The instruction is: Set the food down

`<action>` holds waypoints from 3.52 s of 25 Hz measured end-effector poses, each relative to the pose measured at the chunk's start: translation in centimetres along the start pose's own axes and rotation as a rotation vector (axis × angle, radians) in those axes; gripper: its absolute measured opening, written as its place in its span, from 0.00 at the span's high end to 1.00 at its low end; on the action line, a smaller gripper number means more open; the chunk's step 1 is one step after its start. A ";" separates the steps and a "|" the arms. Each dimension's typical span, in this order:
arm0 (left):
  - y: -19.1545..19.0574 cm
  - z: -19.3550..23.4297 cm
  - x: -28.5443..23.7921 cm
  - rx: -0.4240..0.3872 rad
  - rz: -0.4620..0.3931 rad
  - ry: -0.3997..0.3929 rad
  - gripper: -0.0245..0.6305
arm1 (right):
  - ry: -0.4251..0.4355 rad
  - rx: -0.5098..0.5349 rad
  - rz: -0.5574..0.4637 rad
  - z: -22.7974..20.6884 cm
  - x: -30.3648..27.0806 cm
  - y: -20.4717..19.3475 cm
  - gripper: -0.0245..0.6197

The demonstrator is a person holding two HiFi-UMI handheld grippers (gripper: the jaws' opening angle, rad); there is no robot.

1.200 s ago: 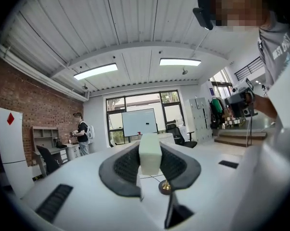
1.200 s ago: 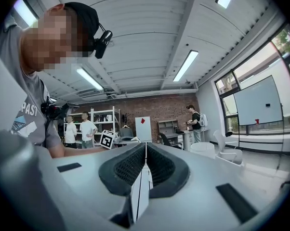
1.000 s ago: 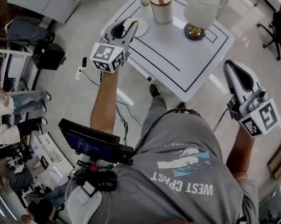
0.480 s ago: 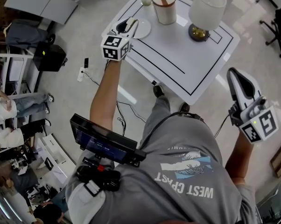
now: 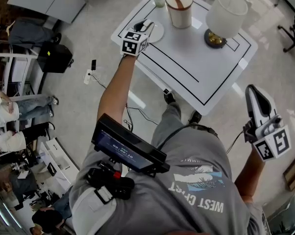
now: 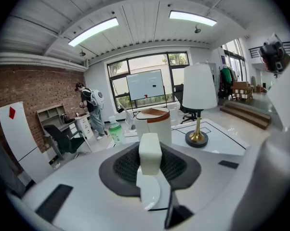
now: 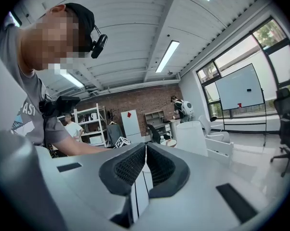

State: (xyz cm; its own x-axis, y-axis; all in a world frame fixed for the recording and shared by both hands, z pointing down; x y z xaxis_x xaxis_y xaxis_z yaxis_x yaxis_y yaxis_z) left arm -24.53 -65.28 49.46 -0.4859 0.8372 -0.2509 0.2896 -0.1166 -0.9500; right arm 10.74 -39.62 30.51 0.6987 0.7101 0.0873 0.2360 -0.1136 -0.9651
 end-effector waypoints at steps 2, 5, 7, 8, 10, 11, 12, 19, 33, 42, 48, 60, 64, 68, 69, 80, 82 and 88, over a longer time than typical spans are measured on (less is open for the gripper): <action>-0.7 0.3 -0.7 -0.008 0.025 -0.003 0.80 | -0.007 -0.002 0.004 -0.2 -0.1 -0.1 0.95; -1.9 0.8 -1.8 -0.012 0.059 -0.002 0.80 | -0.014 -0.005 0.006 -0.5 -0.3 -0.2 0.95; -2.7 1.1 -2.4 -0.013 0.081 0.000 0.80 | -0.019 -0.006 0.009 -0.6 -0.4 -0.4 0.95; -3.1 1.3 -2.6 -0.016 0.091 -0.001 0.80 | -0.021 -0.008 0.011 -0.6 -0.5 -0.5 0.95; -3.8 1.5 -3.0 -0.026 0.114 -0.004 0.80 | -0.026 -0.010 0.018 -0.6 -0.6 -0.7 0.95; -4.2 1.6 -3.2 -0.033 0.125 -0.007 0.80 | -0.029 -0.010 0.022 -0.6 -0.7 -0.8 0.95; -4.5 1.7 -3.3 -0.041 0.135 -0.010 0.80 | -0.032 -0.011 0.027 -0.6 -0.7 -0.9 0.95; -7.3 2.1 -4.6 -0.054 0.196 -0.017 0.80 | -0.041 -0.008 0.053 -0.9 -1.0 -1.7 0.95; -13.4 1.9 -6.4 -0.215 0.357 -0.100 0.80 | -0.076 -0.008 0.100 -1.3 -1.4 -3.2 0.95; -15.4 2.2 -7.0 -0.294 0.422 -0.120 0.80 | -0.095 -0.014 0.117 -1.4 -1.3 -3.9 0.95; -16.1 2.2 -7.4 -0.387 0.468 -0.139 0.80 | -0.101 -0.024 0.136 -1.0 -1.4 -4.5 0.95; -17.2 2.6 -8.3 -0.593 0.540 -0.147 0.80 | -0.113 -0.053 0.169 -1.1 -1.3 -5.7 0.95; -17.8 2.9 -8.5 -0.662 0.568 -0.152 0.80 | -0.110 -0.062 0.177 -1.3 -1.6 -6.2 0.95; -18.3 2.8 -8.2 -0.732 0.595 -0.170 0.80 | -0.110 -0.065 0.185 -1.0 -1.5 -6.3 0.95; -18.5 2.8 -8.1 -0.749 0.604 -0.177 0.80 | -0.110 -0.065 0.187 -1.0 -1.5 -6.3 0.95; -20.1 1.6 -7.9 -0.821 0.659 -0.234 0.80 | -0.109 -0.076 0.185 -1.2 -1.6 -6.6 0.95; -20.0 1.3 -7.8 -0.807 0.661 -0.248 0.80 | -0.106 -0.081 0.184 -1.2 -1.6 -6.6 0.95; -20.6 0.6 -7.2 -0.743 0.668 -0.269 0.80 | -0.102 -0.085 0.183 -1.1 -1.7 -6.8 0.95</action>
State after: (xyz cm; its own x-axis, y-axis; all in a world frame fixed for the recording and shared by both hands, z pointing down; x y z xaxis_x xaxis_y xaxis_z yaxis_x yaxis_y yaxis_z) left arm -27.53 -69.25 70.75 -0.1805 0.5652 -0.8050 0.9596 -0.0784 -0.2702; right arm 8.69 -40.82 37.19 0.6640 0.7385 -0.1172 0.1704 -0.3020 -0.9380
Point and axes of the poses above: the fingertips, and each gripper's own axes: x backward along the fingers, z to its left, y out of its top, the point moved 1 cm from there along x, backward along the fingers, and after that the axes turned 14 degrees about -z, right-handed, at the moved point
